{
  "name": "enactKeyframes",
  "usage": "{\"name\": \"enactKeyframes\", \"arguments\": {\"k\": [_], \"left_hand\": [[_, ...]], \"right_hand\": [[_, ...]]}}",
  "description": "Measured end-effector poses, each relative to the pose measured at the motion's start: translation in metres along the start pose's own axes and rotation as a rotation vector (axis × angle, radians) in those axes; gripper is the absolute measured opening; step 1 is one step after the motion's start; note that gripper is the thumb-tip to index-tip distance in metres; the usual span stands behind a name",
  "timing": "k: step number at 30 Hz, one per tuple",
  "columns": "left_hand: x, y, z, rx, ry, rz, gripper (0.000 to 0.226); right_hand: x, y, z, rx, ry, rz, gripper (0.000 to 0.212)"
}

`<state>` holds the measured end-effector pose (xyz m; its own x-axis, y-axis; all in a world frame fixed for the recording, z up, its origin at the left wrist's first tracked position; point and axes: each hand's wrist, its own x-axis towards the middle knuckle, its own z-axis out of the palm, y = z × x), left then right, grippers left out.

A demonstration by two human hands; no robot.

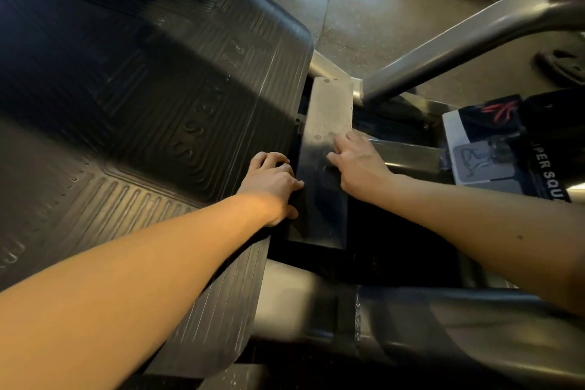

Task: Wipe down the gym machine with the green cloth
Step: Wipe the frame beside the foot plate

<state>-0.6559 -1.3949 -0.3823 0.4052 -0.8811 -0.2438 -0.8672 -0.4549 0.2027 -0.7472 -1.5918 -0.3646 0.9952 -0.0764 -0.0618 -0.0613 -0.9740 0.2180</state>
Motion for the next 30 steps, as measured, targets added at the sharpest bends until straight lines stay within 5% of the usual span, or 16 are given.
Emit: {"name": "enactKeyframes", "arguments": {"k": [4, 9, 14, 20, 26, 30], "left_hand": [[-0.001, 0.001, 0.0, 0.018, 0.015, 0.008, 0.064], [-0.002, 0.002, 0.0, 0.021, 0.01, 0.014, 0.064], [-0.002, 0.001, -0.001, 0.02, 0.011, 0.013, 0.062], [-0.003, 0.001, -0.001, 0.023, 0.005, 0.02, 0.061], [-0.002, 0.001, 0.0, 0.031, 0.007, 0.017, 0.065], [-0.003, 0.0, -0.001, 0.021, 0.03, 0.005, 0.064]], "right_hand": [[-0.024, -0.008, -0.001, -0.049, -0.101, -0.217, 0.037], [0.004, -0.003, -0.008, -0.073, -0.069, 0.007, 0.033], [-0.017, -0.012, -0.01, 0.011, -0.129, -0.211, 0.038], [0.003, -0.012, -0.01, 0.048, -0.088, -0.037, 0.029], [-0.065, -0.027, 0.004, 0.291, -0.007, -0.213, 0.035], [-0.012, -0.015, 0.006, 0.309, 0.067, -0.007, 0.027]]}}
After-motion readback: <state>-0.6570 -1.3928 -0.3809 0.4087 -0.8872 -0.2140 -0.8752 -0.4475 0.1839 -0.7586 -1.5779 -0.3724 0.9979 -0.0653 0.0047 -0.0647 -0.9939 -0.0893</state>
